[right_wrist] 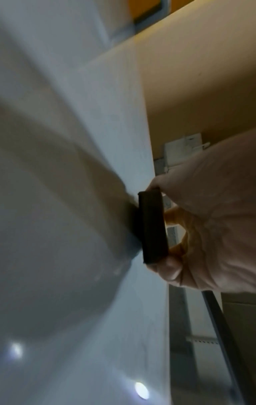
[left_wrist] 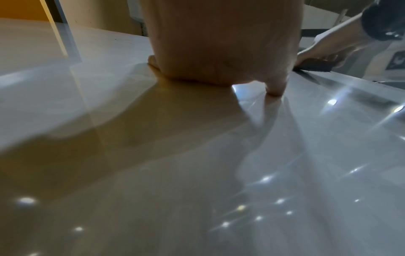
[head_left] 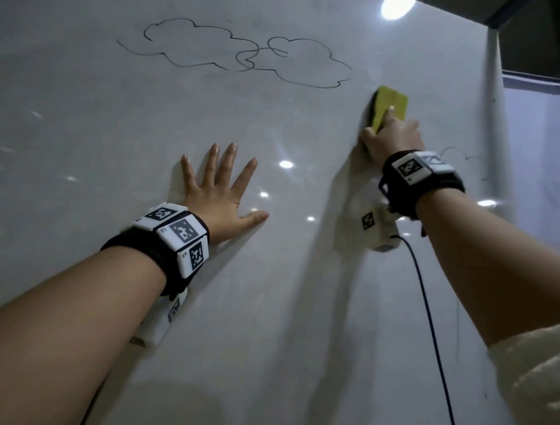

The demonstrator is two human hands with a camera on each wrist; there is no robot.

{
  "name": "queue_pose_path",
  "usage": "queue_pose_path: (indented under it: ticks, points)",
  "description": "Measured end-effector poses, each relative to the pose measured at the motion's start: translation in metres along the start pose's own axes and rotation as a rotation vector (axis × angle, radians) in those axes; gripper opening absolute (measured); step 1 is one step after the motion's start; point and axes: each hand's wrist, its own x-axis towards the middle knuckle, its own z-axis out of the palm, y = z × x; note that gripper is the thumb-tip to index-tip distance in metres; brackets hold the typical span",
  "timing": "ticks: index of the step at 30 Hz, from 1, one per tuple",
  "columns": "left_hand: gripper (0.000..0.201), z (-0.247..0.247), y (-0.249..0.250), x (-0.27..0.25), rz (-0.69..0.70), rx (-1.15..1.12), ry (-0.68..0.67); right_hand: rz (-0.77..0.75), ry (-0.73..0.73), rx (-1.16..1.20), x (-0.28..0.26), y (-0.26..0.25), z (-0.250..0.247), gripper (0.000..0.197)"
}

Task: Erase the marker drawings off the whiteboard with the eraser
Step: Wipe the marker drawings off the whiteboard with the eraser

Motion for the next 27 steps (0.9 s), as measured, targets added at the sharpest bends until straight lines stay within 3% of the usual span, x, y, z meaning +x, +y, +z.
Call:
queue_pose_path:
  ticks: [3,8,14,19,27]
  points:
    - [0.089,0.0,-0.001,0.0,-0.002,0.009,0.003,-0.135,-0.009,-0.035,-0.01,-0.007,0.012,0.066]
    - [0.089,0.0,-0.002,0.0,0.002,0.006,0.004,0.101,0.014,0.017,0.009,0.017,-0.005,0.067]
    - [0.088,0.001,-0.002,0.001,-0.003,0.016,0.004,-0.222,0.011,-0.085,0.0,-0.009,0.009,0.066]
    - [0.091,0.005,-0.005,0.002,0.017,-0.005,0.034,-0.107,0.019,-0.022,0.021,-0.016,-0.003,0.067]
    - [0.101,0.01,-0.008,0.003,0.015,-0.032,0.103,-0.294,0.048,-0.129,0.027,-0.024,-0.002,0.066]
